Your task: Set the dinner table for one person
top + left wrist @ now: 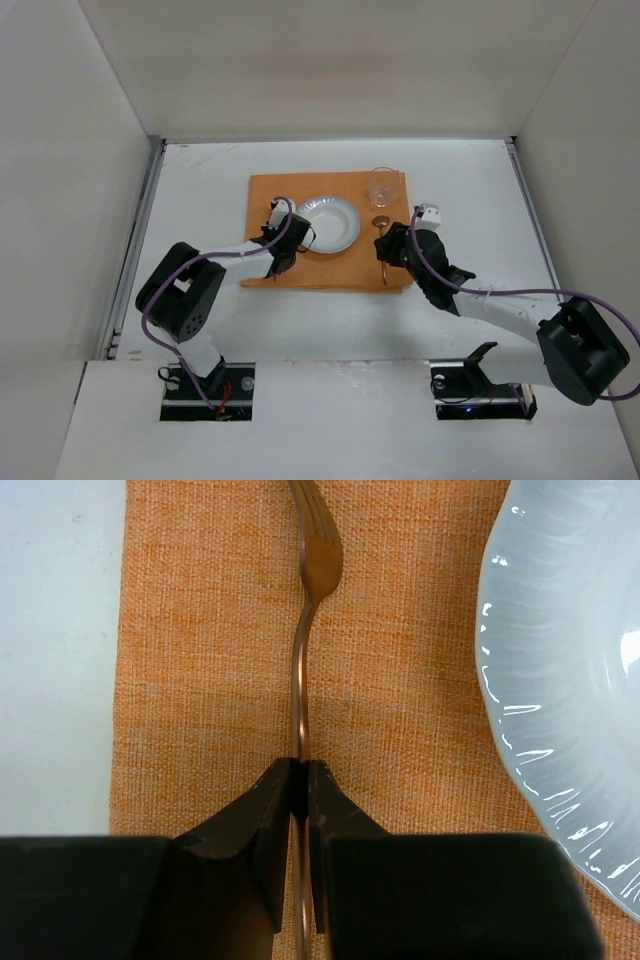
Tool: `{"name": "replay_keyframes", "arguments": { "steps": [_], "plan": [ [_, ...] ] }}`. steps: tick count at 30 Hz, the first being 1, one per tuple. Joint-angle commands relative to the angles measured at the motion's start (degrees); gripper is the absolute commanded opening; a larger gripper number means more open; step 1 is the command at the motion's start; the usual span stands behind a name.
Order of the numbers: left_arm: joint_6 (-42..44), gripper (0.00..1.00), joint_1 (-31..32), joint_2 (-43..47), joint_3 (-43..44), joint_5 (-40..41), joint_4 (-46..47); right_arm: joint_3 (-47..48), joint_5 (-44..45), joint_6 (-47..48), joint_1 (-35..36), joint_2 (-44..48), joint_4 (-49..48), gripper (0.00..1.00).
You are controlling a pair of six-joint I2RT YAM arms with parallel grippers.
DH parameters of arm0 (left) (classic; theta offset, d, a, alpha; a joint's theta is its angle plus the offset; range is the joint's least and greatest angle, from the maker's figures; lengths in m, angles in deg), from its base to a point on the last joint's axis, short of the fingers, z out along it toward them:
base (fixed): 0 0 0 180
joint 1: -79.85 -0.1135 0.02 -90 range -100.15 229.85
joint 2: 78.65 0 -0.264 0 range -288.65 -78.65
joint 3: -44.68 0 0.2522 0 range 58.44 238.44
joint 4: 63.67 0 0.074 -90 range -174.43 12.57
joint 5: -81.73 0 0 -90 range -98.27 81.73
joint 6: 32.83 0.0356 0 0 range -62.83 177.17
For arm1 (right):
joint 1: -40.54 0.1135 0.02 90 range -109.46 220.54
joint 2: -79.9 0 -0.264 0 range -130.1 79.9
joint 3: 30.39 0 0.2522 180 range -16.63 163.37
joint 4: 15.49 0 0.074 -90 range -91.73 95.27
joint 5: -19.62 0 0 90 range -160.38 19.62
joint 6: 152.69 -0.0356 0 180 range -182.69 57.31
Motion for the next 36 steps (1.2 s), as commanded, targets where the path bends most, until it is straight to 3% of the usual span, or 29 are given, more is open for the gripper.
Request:
{"name": "replay_keyframes", "arguments": {
  "steps": [1, 17, 21, 27, 33, 36],
  "plan": [
    [-0.33, 0.04, 0.24, -0.17, 1.40, 0.76, -0.25, 1.95, 0.13, 0.47, -0.02, 0.07, -2.68, 0.53],
    [3.63, 0.05, 0.94, 3.96, -2.73, 1.55, -2.62, 2.04, 0.13, 0.64, 0.07, 0.07, -2.94, 0.54],
    [3.54, 0.13, 0.94, 4.49, -3.08, 2.16, -2.36, 2.65, -0.31, 0.64, 0.25, -1.07, -2.41, 0.56],
    [3.71, 0.32, 1.64, 7.21, -2.56, 3.92, -2.62, 2.30, -0.13, 0.64, 0.42, -0.37, -2.50, 0.58],
    [0.47, 0.46, 1.56, 18.09, -2.03, 4.01, -3.85, 1.86, 0.13, 0.64, 0.42, 0.60, -2.77, 0.61],
    [-3.39, 0.50, 0.16, 24.95, -3.25, 4.01, -3.42, 1.34, 0.57, 0.38, 0.42, 1.83, -2.94, 0.56]
  ]
}}
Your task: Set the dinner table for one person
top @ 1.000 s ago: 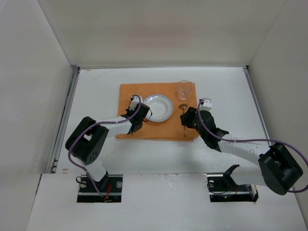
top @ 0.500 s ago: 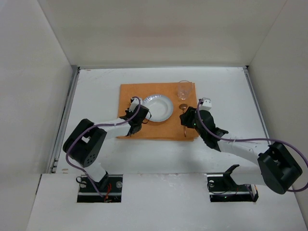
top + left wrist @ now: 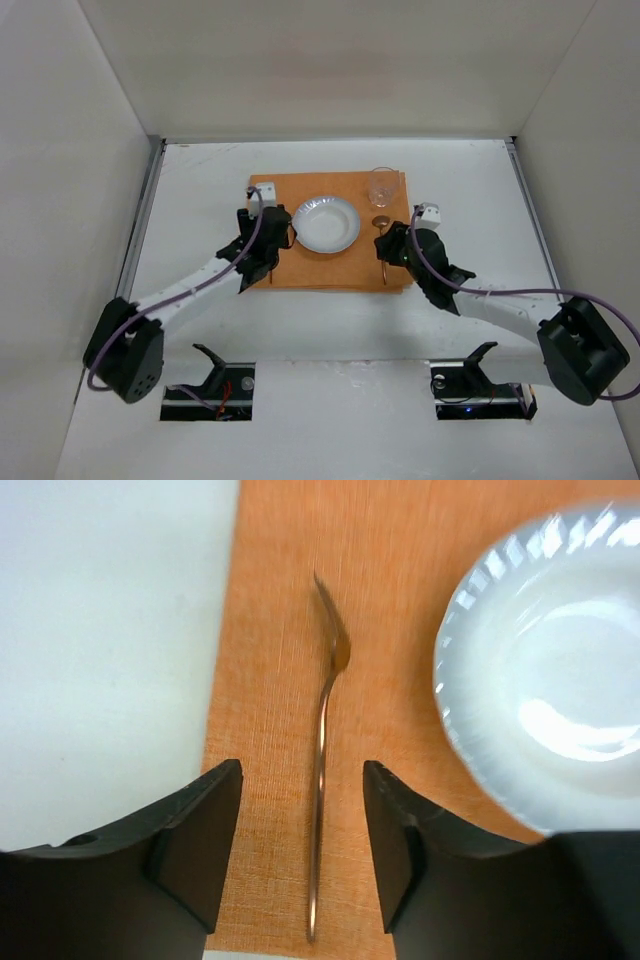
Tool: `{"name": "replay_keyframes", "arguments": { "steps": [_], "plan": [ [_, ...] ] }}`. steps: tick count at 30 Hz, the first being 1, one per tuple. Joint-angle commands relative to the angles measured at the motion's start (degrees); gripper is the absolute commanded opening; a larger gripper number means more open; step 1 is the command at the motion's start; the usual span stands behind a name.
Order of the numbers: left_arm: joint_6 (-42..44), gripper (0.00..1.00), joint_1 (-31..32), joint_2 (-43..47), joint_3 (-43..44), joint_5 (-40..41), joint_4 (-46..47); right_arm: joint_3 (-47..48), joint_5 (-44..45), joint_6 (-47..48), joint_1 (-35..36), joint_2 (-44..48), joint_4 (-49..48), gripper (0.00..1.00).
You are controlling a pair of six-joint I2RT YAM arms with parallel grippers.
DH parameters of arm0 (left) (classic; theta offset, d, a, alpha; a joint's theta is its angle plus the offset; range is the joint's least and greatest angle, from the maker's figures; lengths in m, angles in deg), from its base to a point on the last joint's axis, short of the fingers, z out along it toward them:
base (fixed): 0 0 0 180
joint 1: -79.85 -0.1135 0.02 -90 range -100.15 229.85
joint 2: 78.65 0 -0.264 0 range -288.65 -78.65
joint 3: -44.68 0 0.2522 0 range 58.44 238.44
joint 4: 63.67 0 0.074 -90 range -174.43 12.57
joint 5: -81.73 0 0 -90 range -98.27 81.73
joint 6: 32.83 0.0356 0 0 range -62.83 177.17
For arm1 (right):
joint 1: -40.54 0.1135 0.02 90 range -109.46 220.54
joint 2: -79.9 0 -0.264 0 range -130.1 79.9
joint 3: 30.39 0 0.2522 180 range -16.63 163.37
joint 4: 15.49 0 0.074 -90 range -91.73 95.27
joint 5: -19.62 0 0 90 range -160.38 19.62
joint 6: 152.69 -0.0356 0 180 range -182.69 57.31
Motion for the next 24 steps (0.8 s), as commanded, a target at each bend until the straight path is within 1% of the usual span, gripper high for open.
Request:
{"name": "replay_keyframes", "arguments": {
  "steps": [1, 2, 4, 5, 6, 8, 9, 12, 15, 18, 21, 24],
  "plan": [
    [-5.43, 0.51, -1.77, 8.00, -1.38, 1.61, 0.04, 0.48, 1.03, 0.07, 0.31, 3.03, -3.14, 0.50],
    [-7.71, 0.51, -2.91, 9.76, -2.16, 1.61, -0.23, -0.04, 1.38, -0.19, 0.31, 3.91, -3.49, 0.42],
    [-12.89, 0.51, -6.07, 13.45, -4.88, 1.35, -1.02, -1.62, 1.74, -1.85, -0.47, 6.71, -3.93, 0.19],
    [-14.66, 0.51, -7.21, 14.77, -6.03, 1.34, -1.28, -2.41, 1.82, -2.91, -0.91, 8.12, -4.10, 0.13],
    [-17.20, 0.50, -9.23, 17.31, -8.21, 1.34, -1.72, -3.81, 2.08, -3.96, -1.96, 10.40, -4.80, 0.10],
    [-22.20, 0.50, -12.48, 23.01, -11.90, 1.61, -2.77, -6.10, 2.87, -5.37, -4.07, 13.39, -6.03, 0.09],
    [-24.32, 0.50, -14.06, 25.74, -13.67, 1.61, -3.30, -6.98, 2.97, -6.07, -5.21, 14.63, -6.21, 0.10],
    [-28.02, 0.49, -19.16, 31.21, -16.84, 1.61, -7.33, -9.18, 2.70, -8.62, -8.46, 17.35, -6.74, 0.20],
    [-29.61, 0.50, -24.79, 31.66, -17.73, 0.12, -13.57, -11.38, 2.44, -11.96, -12.42, 19.03, -6.83, 0.33],
    [-30.49, 0.52, -27.43, 31.04, -18.78, -1.73, -15.26, -12.70, 3.23, -13.37, -14.44, 20.26, -6.57, 0.45],
    [-31.90, 0.55, -29.19, 31.22, -19.05, -3.75, -14.99, -13.23, 4.55, -14.42, -16.21, 20.70, -5.43, 0.49],
    [-32.43, 0.58, -29.99, 29.65, -18.08, -4.28, -14.99, -12.88, 4.28, -15.13, -16.39, 20.27, -4.55, 0.52]
  ]
}}
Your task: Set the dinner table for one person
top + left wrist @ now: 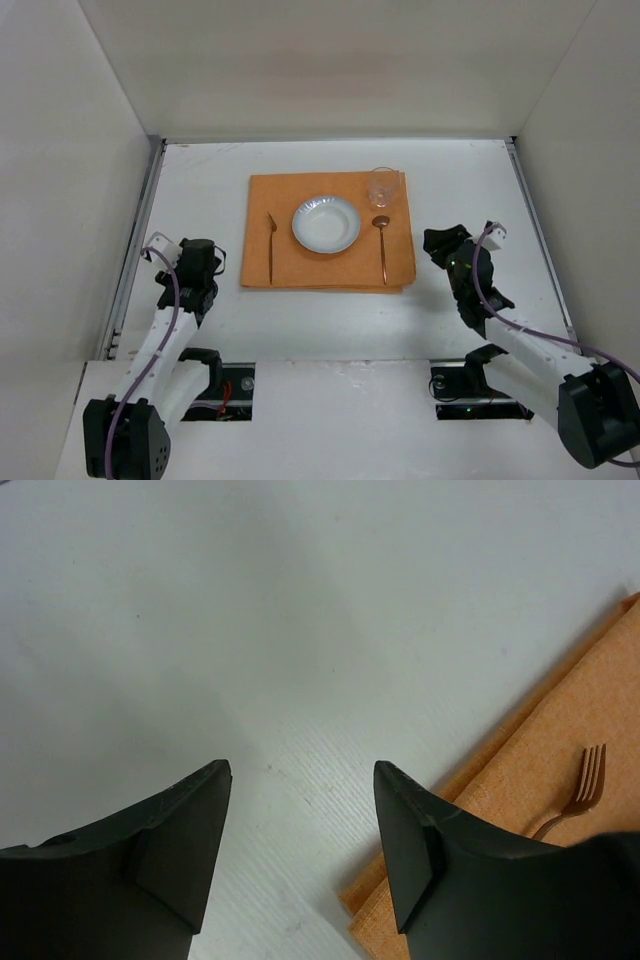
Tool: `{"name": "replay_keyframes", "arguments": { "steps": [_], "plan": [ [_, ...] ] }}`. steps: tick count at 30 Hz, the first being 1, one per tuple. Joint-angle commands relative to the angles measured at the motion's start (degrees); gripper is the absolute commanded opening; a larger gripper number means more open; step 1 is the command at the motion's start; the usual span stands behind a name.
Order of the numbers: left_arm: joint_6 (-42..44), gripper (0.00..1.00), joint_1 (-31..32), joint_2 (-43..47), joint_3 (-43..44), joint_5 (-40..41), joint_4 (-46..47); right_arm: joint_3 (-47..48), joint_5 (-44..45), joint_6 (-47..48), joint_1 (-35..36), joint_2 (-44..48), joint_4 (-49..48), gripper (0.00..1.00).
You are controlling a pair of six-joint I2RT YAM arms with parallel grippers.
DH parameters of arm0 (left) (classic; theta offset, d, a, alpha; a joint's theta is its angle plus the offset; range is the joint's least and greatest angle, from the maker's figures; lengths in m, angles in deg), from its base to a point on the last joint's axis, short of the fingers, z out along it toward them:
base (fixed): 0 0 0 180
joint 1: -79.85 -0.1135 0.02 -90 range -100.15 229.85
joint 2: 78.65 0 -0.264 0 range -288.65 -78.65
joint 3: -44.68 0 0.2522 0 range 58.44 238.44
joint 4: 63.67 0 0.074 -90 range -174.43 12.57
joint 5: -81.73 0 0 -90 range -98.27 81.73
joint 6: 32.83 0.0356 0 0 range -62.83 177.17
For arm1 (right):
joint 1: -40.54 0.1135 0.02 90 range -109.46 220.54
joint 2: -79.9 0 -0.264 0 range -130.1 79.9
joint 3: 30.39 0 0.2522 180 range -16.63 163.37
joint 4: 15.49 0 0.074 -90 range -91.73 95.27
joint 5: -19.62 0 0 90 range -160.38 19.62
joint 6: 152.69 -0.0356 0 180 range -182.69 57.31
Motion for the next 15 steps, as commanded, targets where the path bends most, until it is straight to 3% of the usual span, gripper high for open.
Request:
{"name": "replay_keyframes", "arguments": {
  "steps": [1, 15],
  "plan": [
    [-2.31, 0.58, -0.92, -2.03, 0.91, -1.75, -0.92, 0.43, 1.29, -1.84, -0.28, 0.07, -1.59, 0.52],
    [-1.70, 0.58, -0.30, -7.39, 2.67, -3.50, 2.68, 1.13, 0.50, -1.32, 0.25, -3.36, -4.05, 0.53]
  ]
}}
